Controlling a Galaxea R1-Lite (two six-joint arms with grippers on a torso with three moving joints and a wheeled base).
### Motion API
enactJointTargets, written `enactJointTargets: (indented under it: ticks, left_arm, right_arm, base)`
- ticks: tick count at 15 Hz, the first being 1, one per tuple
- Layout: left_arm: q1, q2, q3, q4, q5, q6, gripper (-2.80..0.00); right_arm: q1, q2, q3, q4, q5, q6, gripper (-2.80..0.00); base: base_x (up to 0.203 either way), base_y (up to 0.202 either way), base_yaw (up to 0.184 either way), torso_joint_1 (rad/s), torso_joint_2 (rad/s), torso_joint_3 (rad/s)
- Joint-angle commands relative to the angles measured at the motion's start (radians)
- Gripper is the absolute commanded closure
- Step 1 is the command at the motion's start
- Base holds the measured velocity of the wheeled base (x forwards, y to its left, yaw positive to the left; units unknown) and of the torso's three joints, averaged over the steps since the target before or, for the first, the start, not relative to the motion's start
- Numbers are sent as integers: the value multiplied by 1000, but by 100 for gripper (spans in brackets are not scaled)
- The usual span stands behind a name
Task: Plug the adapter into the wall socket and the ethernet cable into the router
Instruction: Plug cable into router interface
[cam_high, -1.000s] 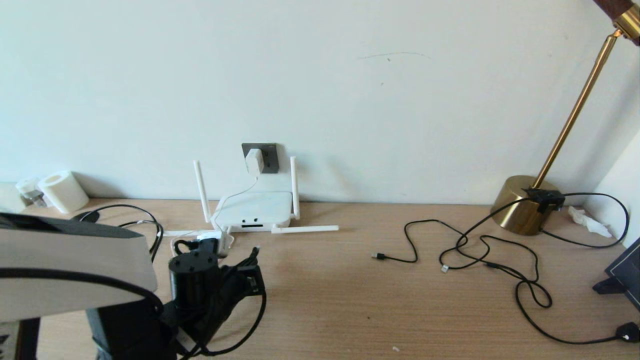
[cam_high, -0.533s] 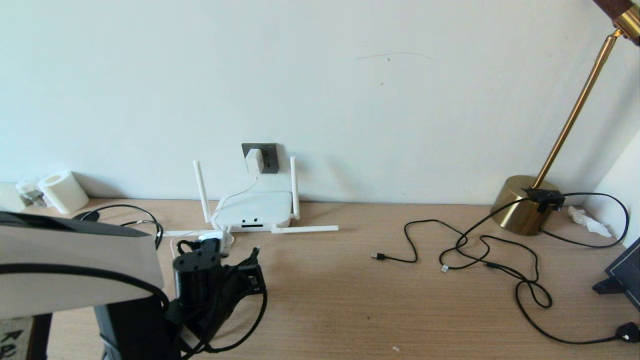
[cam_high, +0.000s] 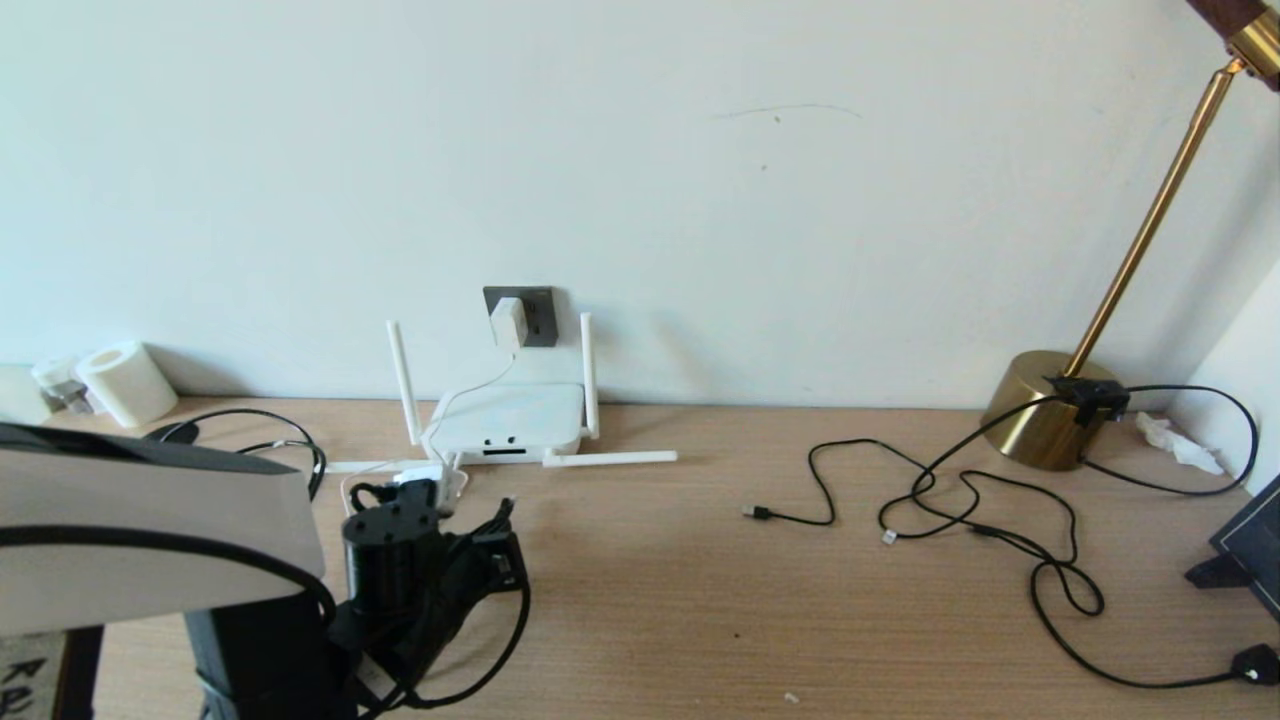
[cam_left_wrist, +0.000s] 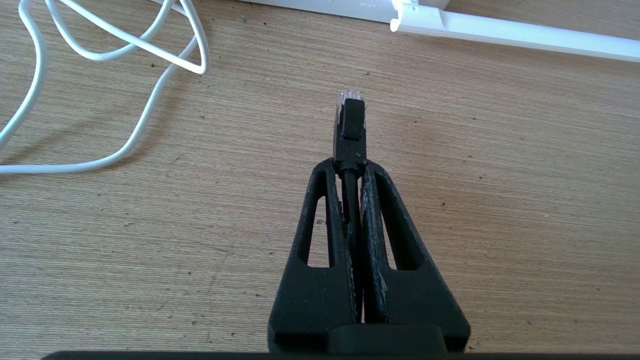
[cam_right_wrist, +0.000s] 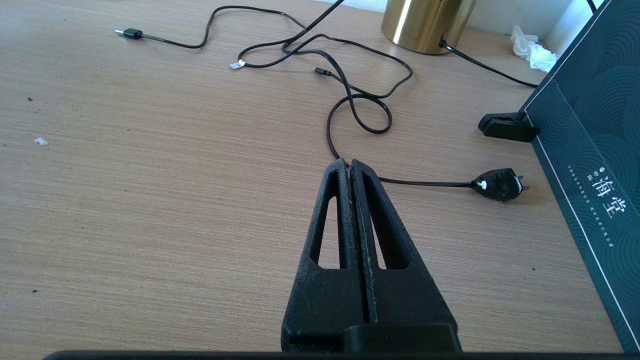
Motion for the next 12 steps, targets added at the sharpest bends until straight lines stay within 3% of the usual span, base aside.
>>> enactJointTargets:
  ticks: [1,12]
  left_arm:
    - [4,0,-2,-9,2,1,0]
    - [36,-6,-74,-9,-8,49,0]
  right_arm:
    - [0,1,0,0,1,-1,0]
    - [0,1,0,2,1,0,0]
  base:
    - [0,0,0,0,0,0]
    - [0,0,0,0,0,0]
